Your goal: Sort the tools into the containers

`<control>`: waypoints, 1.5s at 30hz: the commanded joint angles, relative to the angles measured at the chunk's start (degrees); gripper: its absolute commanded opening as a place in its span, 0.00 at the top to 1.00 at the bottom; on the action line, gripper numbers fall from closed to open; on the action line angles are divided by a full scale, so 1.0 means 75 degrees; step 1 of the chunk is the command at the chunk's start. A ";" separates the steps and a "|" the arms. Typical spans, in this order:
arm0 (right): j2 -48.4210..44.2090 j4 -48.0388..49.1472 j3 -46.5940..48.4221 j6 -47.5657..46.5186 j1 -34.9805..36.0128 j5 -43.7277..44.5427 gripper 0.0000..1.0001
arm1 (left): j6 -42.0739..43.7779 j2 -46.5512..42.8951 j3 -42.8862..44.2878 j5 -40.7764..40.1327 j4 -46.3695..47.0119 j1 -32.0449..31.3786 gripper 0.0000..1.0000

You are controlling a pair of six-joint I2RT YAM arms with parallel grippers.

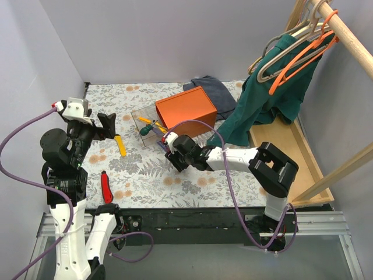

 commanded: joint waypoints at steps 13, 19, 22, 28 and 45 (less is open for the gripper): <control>0.0728 0.0776 0.0253 -0.0342 -0.0396 -0.0727 0.58 | -0.0036 -0.0300 -0.0257 0.0253 -0.0097 0.0125 0.22; 0.0787 0.0682 0.0242 -0.0342 -0.0326 -0.1361 0.72 | -0.0082 -0.0335 -0.0328 0.0241 -0.0050 0.0113 0.22; 0.0553 0.0390 0.0148 -0.0342 -0.0233 -0.1245 0.98 | -0.0083 -0.0381 -0.0304 0.0311 -0.0062 0.0125 0.22; -0.0864 -0.0091 -0.0601 -0.1487 0.0071 -0.1584 0.99 | 0.0035 -0.0277 -0.0222 0.0171 -0.0004 0.0113 0.22; -0.1432 -0.1300 0.2923 -0.1738 -0.0056 -0.1280 0.99 | 0.0398 0.0474 0.0270 -0.0075 0.0207 -0.0485 0.22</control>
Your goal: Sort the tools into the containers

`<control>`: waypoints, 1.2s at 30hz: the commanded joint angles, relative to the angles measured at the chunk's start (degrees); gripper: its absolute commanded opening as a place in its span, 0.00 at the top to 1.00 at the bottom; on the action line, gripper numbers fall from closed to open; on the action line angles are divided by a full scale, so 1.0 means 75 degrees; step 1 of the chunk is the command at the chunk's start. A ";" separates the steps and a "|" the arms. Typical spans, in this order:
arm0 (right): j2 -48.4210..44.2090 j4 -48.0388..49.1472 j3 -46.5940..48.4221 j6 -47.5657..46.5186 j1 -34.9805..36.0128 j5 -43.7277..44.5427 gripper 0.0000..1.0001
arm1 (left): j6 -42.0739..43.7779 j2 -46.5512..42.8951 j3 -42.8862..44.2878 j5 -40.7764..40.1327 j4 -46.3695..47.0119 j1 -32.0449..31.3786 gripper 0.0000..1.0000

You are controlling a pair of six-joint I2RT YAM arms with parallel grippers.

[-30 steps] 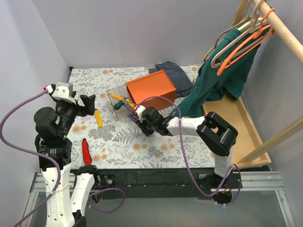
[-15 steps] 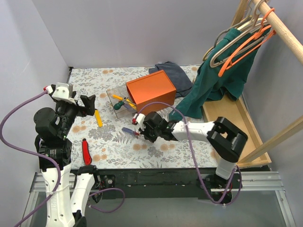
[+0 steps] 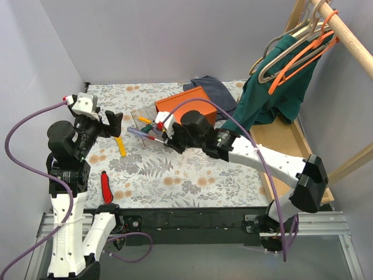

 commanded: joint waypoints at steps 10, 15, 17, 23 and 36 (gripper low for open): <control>0.2812 0.0713 0.3174 0.0915 -0.0823 0.0847 0.99 | 0.0618 -0.0001 0.0390 -0.0663 0.0070 -0.0007 0.22; 0.3341 0.0783 0.3444 0.1161 -0.1081 0.0800 0.99 | 0.0654 0.0010 0.0343 -0.0769 0.0035 0.0087 0.22; 0.3481 0.0807 0.3503 0.1232 -0.1140 0.0800 0.99 | 0.0666 0.0022 0.0331 -0.0769 0.0024 0.0110 0.22; 0.3681 0.0748 0.3632 0.1267 -0.1175 -0.0018 0.75 | 0.0666 0.0045 0.0238 -0.0699 0.0035 0.0169 0.22; 0.2721 0.0736 0.3105 0.1291 -0.1338 0.0085 0.42 | 0.0572 0.0080 -0.0675 -0.0430 0.0269 0.0193 0.22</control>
